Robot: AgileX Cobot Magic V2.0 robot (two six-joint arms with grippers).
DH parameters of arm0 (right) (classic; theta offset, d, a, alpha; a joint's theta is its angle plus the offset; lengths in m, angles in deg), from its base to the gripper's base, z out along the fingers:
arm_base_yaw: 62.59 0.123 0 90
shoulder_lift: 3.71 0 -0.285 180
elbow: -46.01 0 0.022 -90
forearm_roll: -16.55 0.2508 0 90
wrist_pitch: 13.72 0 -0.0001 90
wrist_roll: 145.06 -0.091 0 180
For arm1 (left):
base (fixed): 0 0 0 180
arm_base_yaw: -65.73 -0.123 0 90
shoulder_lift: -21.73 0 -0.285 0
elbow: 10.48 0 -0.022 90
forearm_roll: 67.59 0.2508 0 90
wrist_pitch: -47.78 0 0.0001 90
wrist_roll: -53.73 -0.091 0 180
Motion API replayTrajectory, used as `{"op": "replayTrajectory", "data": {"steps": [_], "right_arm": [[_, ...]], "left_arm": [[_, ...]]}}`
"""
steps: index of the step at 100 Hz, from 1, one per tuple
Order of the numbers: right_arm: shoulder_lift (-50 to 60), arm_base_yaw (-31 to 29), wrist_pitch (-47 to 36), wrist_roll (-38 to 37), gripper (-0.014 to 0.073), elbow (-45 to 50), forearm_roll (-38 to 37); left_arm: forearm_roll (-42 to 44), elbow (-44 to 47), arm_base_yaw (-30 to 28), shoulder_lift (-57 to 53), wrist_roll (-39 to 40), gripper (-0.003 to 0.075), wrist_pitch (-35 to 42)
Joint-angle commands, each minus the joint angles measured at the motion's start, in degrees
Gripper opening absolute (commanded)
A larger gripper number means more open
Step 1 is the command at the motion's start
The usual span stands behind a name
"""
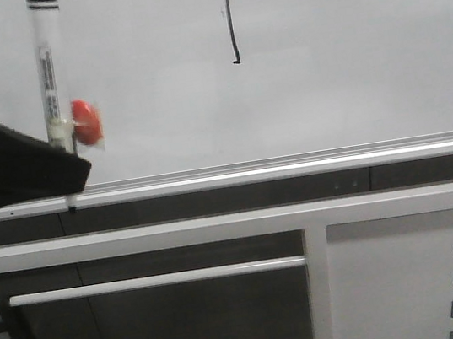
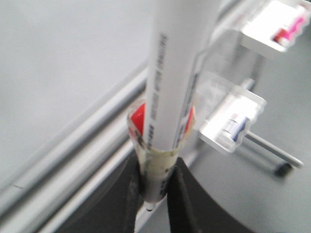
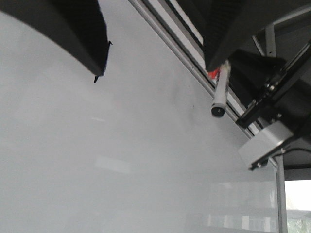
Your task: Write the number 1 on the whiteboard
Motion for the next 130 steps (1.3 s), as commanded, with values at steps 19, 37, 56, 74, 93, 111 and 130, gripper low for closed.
{"op": "replayTrajectory", "data": {"steps": [19,37,56,74,93,111,130], "right_arm": [[0.60,0.06,0.95,0.19,0.0390,-1.14,1.45],[0.60,0.06,0.92,0.19,0.0390,-1.14,1.45],[0.60,0.06,0.92,0.19,0.0390,-1.14,1.45],[0.60,0.06,0.92,0.19,0.0390,-1.14,1.45],[0.60,0.06,0.92,-0.41,0.0390,-1.14,1.45],[0.60,0.06,0.92,-0.41,0.0390,-0.46,1.45],[0.60,0.06,1.04,-0.41,0.0390,0.63,1.45]], "left_arm": [[-3.36,-7.17,-0.16,0.97,2.74,-0.0018,1.07],[-3.36,-9.06,-0.16,1.18,5.39,-0.0018,4.16],[-3.36,-9.19,-0.16,1.18,10.71,-0.0018,7.12],[-3.36,-9.31,-0.16,0.86,15.03,-0.0018,11.47],[-3.36,-9.31,-0.16,0.75,19.66,-0.0018,13.68],[-3.36,-9.53,-0.16,0.75,22.72,-0.0018,17.02],[-3.36,-10.14,-0.16,0.75,22.72,-0.0018,18.48]]}}
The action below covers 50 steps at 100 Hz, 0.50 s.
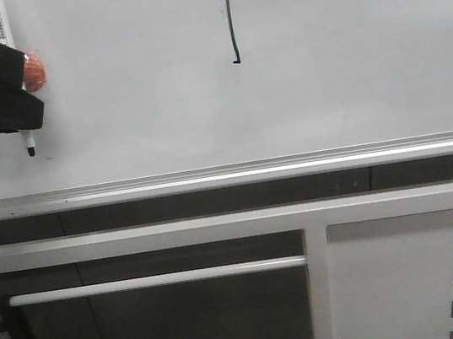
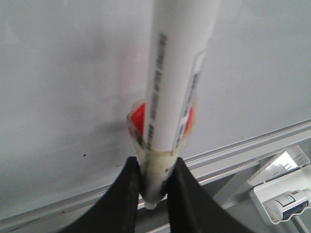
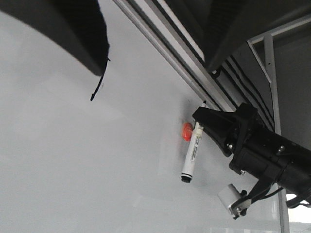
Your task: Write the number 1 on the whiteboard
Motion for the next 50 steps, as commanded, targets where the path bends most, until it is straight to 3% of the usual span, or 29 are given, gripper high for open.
{"op": "replayTrajectory", "data": {"steps": [1,50], "right_arm": [[0.60,0.06,1.29,-0.41,0.0390,-1.38,1.35],[0.60,0.06,1.49,-0.41,0.0389,-1.38,1.35]], "left_arm": [[-2.00,-2.37,-0.16,-1.39,0.78,-0.0018,-0.04],[-1.90,-4.89,-0.16,-1.04,0.67,-0.0018,2.36]]}}
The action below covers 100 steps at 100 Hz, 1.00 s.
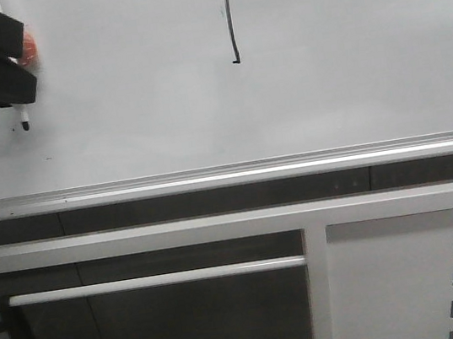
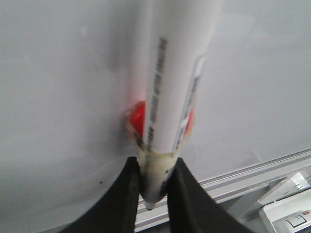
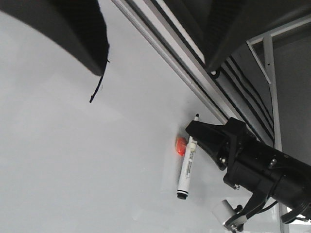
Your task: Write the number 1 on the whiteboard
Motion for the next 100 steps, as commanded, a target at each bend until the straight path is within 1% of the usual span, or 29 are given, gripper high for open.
{"op": "replayTrajectory", "data": {"steps": [1,40,68,75,90,100], "right_arm": [[0.60,0.06,1.49,-0.29,0.0389,-1.36,1.35],[0.60,0.06,1.62,-0.29,0.0389,-1.36,1.35],[0.60,0.06,1.62,-0.29,0.0389,-1.36,1.35],[0.60,0.06,1.62,-0.29,0.0389,-1.36,1.35],[0.60,0.06,1.62,-0.29,0.0389,-1.36,1.35],[0.60,0.06,1.62,-0.29,0.0389,-1.36,1.35]], "left_arm": [[-1.69,-2.20,-0.16,-1.04,0.57,-0.0018,-0.61],[-1.69,-2.20,-0.16,-1.04,0.57,-0.0018,-0.87],[-1.10,-2.20,-0.16,-1.04,0.57,-0.0014,-2.70],[-0.69,-2.20,-0.16,-1.04,0.57,0.0007,-2.84],[-0.30,-2.20,-0.16,-1.04,0.57,0.0123,-2.71],[-0.30,-2.20,-0.16,-1.04,0.57,0.0153,-2.27]]}}
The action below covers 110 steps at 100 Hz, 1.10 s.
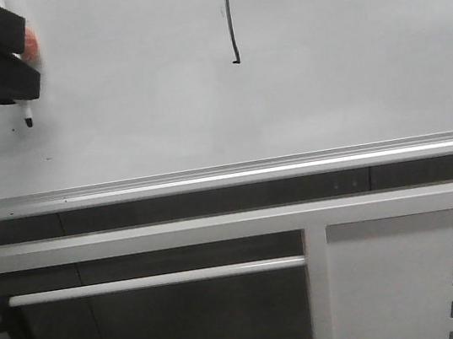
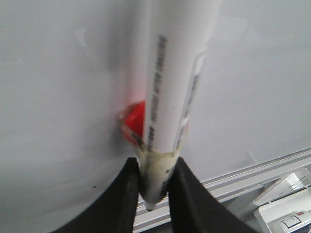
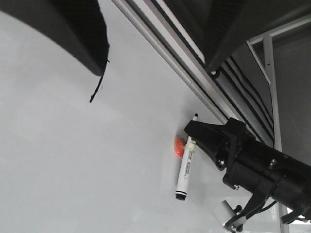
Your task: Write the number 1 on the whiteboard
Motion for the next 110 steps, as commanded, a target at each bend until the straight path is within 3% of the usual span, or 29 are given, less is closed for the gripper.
{"op": "replayTrajectory", "data": {"steps": [1,47,76,110], "right_arm": [[0.60,0.06,1.62,-0.19,0.0389,-1.36,1.35],[0.60,0.06,1.62,-0.19,0.0389,-1.36,1.35],[0.60,0.06,1.62,-0.19,0.0389,-1.36,1.35],[0.60,0.06,1.62,-0.19,0.0389,-1.36,1.35]], "left_arm": [[-0.30,-2.10,-0.16,-1.04,0.57,0.0153,-1.22],[-0.30,-2.10,-0.16,-1.04,0.57,0.0143,-1.07],[-0.40,-1.98,-0.16,-1.04,0.57,0.0258,-1.68],[-0.80,-0.54,-0.16,-2.80,0.57,0.0258,-2.22]]}}
